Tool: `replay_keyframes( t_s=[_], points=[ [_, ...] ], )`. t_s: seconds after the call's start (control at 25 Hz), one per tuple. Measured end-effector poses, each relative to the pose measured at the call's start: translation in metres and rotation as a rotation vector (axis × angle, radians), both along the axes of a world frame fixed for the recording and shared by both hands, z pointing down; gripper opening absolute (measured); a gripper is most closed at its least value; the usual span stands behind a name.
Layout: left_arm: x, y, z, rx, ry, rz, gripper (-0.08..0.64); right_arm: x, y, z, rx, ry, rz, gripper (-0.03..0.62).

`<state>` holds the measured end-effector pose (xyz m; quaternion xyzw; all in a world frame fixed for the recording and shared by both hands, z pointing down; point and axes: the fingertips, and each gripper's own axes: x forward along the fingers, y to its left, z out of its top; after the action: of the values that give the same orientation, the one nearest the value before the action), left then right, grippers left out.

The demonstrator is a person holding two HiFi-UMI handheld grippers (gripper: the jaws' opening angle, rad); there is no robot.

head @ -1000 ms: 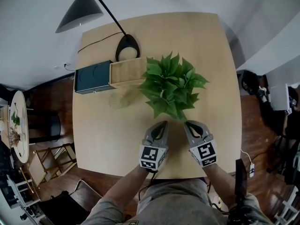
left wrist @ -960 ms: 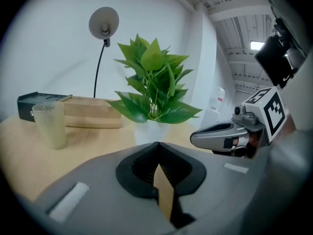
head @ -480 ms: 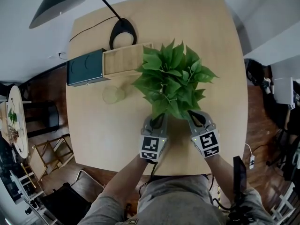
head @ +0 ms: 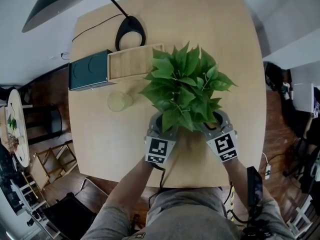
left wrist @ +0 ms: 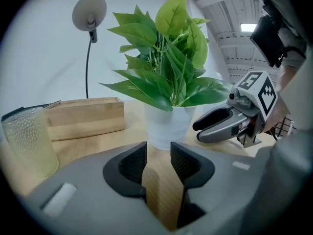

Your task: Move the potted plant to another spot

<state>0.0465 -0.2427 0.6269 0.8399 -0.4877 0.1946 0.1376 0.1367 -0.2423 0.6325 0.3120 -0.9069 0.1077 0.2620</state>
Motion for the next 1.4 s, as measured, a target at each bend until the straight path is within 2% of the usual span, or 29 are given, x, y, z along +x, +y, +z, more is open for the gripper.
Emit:
replay_keyframes(
  t_s=[0.16, 0.36, 0.52, 0.68, 0.84, 1.0, 1.16, 1.4],
  points=[
    [0.006, -0.003, 0.001, 0.020, -0.025, 0.080, 0.217, -0.004, -0.007, 0.001, 0.016, 0.014, -0.062, 0.287],
    [0.005, -0.013, -0.003, 0.057, -0.059, 0.163, 0.309, -0.011, -0.015, 0.002, 0.046, 0.042, -0.166, 0.337],
    [0.004, -0.026, -0.004, 0.077, -0.112, 0.238, 0.351, -0.014, -0.023, 0.005, 0.060, 0.073, -0.240, 0.368],
    [0.012, -0.034, -0.006, 0.092, -0.141, 0.349, 0.396, -0.016, -0.031, 0.011, 0.064, 0.101, -0.311, 0.395],
    [0.020, -0.038, -0.001, 0.091, -0.180, 0.440, 0.413, -0.024, -0.032, 0.014, 0.074, 0.129, -0.398, 0.399],
    [0.032, -0.040, 0.001, 0.109, -0.215, 0.496, 0.404, -0.029, -0.033, 0.015, 0.118, 0.162, -0.431, 0.396],
    [0.034, -0.039, 0.001, 0.114, -0.212, 0.489, 0.386, -0.028, -0.037, 0.015, 0.131, 0.183, -0.421, 0.359],
    [0.033, -0.038, 0.001, 0.105, -0.211, 0.477, 0.383, -0.029, -0.037, 0.015, 0.126, 0.189, -0.412, 0.351]
  ],
)
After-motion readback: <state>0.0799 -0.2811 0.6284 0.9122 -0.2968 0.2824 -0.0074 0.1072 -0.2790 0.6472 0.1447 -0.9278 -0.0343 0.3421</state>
